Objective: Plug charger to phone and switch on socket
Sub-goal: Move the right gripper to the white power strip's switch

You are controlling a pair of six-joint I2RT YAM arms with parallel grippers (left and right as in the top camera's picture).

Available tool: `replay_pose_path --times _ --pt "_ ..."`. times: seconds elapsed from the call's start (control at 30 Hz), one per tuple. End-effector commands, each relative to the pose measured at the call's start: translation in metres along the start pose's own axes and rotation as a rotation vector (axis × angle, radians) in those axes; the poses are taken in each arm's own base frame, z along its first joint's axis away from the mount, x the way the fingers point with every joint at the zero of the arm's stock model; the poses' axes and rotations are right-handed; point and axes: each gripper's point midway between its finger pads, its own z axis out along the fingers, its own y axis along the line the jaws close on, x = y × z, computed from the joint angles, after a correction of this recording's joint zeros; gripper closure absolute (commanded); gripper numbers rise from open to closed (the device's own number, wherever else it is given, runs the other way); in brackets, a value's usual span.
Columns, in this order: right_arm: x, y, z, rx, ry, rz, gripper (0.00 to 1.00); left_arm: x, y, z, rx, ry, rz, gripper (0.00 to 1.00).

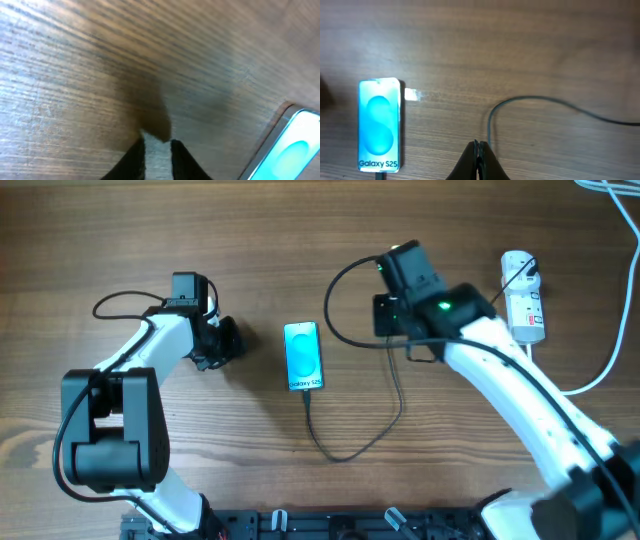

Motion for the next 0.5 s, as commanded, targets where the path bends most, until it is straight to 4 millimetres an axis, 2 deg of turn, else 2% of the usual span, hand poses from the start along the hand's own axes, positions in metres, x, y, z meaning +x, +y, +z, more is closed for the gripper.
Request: replay_pose_path --times 0.0,0.03,0.1,0.13,0.17,0.2,0.23,0.47 --pt "-0.031 -0.042 -0.053 0.093 -0.162 0.047 0.9 0.005 0.009 -0.006 -0.033 0.007 0.011 0.81" --pt "-0.034 -0.06 -0.064 0.121 -0.19 0.1 0.66 0.003 0.006 -0.014 -0.022 -0.014 0.016 0.8" --pt "-0.039 -0.095 -0.081 0.161 -0.228 0.182 0.36 -0.004 -0.003 -0.032 0.006 -0.07 0.031 0.77" --pt "-0.038 -0.116 -0.088 0.19 -0.238 0.232 0.14 -0.007 -0.007 -0.041 0.02 -0.096 0.039 0.7" --pt "-0.035 -0.136 -0.093 0.216 -0.236 0.28 0.0 -0.01 -0.013 -0.053 0.039 -0.135 0.049 0.49" --pt "-0.031 -0.154 -0.095 0.243 -0.228 0.327 0.0 -0.013 -0.016 -0.062 0.052 -0.162 0.056 0.17" --pt "-0.026 -0.172 -0.096 0.268 -0.217 0.386 0.0 -0.015 -0.019 -0.067 0.061 -0.18 0.061 0.0" --pt "0.006 -0.262 -0.086 0.364 -0.128 0.636 0.0 -0.015 -0.02 -0.07 0.065 -0.185 0.063 0.0"
